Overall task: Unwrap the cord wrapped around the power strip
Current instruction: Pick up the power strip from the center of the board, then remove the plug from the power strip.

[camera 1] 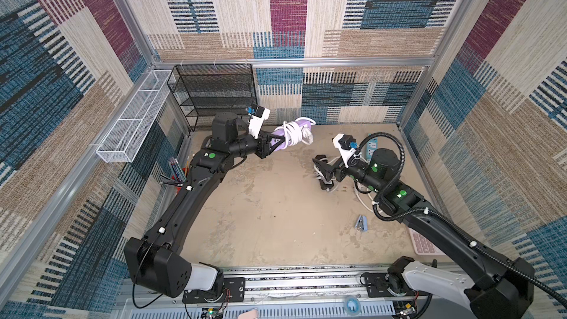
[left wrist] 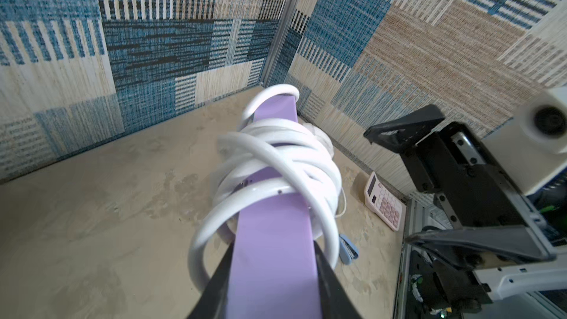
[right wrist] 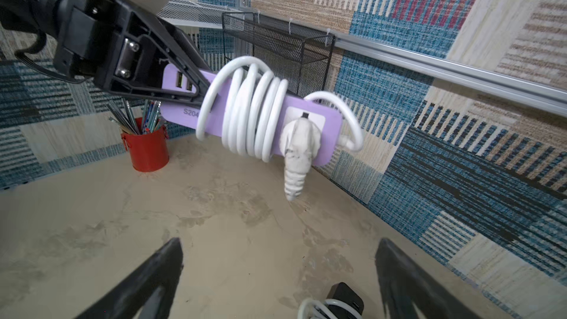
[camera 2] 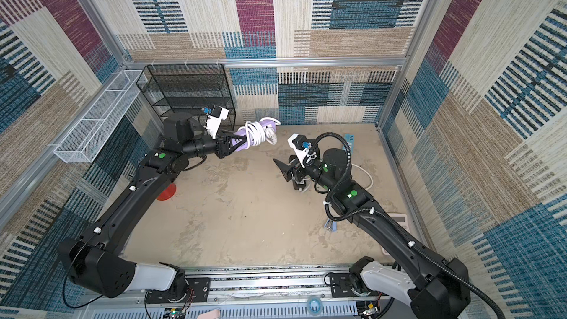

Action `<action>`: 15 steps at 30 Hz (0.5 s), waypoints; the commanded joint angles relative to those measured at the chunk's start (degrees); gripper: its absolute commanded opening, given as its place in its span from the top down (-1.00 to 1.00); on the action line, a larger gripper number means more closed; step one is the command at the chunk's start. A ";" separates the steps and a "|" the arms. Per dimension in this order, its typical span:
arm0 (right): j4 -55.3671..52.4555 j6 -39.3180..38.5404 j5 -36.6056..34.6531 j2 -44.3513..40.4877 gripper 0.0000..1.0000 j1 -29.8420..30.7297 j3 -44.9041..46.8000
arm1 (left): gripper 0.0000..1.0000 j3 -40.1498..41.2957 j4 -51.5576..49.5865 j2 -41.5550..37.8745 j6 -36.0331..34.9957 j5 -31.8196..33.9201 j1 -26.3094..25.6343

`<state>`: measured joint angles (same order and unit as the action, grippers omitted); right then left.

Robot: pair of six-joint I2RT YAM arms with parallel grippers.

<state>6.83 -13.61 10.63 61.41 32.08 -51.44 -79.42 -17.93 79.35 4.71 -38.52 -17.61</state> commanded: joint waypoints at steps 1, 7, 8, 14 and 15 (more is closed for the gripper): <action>11.62 -4.81 -2.56 -0.87 -0.97 0.53 1.94 | 1.00 1.82 2.30 -2.71 -2.08 0.29 0.12; 11.35 -5.78 0.47 3.80 -0.77 1.50 -0.88 | 1.00 4.41 4.07 -6.08 -2.29 0.73 0.29; 11.04 -5.52 1.25 4.64 -0.73 1.79 -1.72 | 1.00 4.79 4.66 -6.46 -2.25 0.69 0.29; 10.59 -3.52 6.06 8.71 -0.60 3.19 -6.07 | 1.00 7.13 8.08 -8.21 -1.99 -0.03 0.38; 10.32 -3.31 6.34 9.28 -0.59 3.28 -6.76 | 1.00 7.66 8.68 -8.62 -2.07 0.12 0.40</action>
<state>15.55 -18.17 14.20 69.54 34.96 -56.64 -72.44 -16.32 71.92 3.86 -37.67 -17.34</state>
